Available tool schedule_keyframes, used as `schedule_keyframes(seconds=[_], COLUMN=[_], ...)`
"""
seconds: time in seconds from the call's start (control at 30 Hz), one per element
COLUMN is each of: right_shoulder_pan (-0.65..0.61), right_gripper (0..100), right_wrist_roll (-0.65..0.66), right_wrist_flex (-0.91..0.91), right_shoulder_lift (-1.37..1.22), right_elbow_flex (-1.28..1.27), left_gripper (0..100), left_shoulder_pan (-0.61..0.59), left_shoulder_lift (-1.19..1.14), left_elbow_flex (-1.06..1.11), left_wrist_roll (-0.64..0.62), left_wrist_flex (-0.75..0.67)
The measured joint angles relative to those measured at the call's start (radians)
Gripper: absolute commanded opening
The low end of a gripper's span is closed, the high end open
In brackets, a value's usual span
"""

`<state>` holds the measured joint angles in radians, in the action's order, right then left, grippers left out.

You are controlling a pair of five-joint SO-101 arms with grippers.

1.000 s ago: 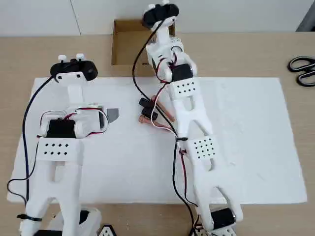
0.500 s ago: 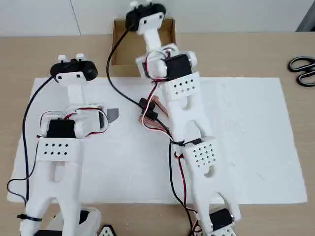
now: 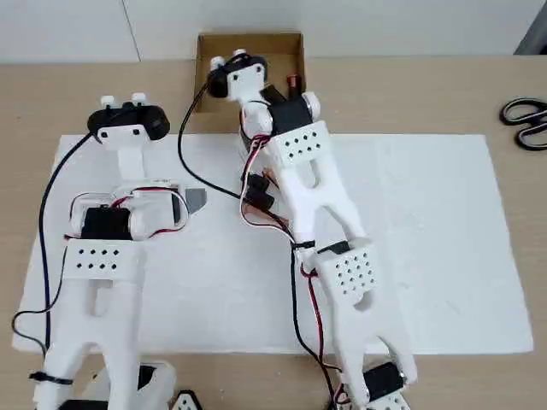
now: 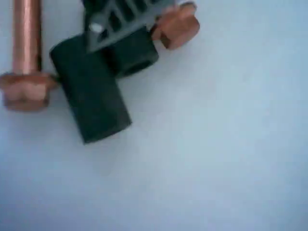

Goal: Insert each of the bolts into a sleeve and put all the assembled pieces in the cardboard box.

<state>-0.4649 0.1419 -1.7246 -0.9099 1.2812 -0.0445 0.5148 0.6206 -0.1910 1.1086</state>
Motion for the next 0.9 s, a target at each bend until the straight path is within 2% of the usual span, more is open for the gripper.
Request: schedule_keyframes(seconds=[0.17,0.33,0.57,0.9], right_shoulder_pan=[-0.029,-0.052,-0.069,-0.084], right_gripper=[17.7,17.7,17.7,17.6], right_wrist_roll=[0.021,0.021,0.101,0.109], right_wrist_flex=[0.0,0.006,0.035,0.058], right_shoulder_lift=[0.19,0.232,0.16,0.087], right_elbow_flex=[-0.21,-0.344,-0.354,-0.359], left_gripper=[28,28,28,28], left_shoulder_pan=[0.0,0.0,0.0,-0.002], left_shoulder_lift=[0.0,0.0,0.0,0.0], left_elbow_flex=[0.0,0.0,0.006,0.006], left_wrist_roll=[0.0,0.0,0.0,0.0], left_wrist_flex=[0.0,0.0,0.0,0.0])
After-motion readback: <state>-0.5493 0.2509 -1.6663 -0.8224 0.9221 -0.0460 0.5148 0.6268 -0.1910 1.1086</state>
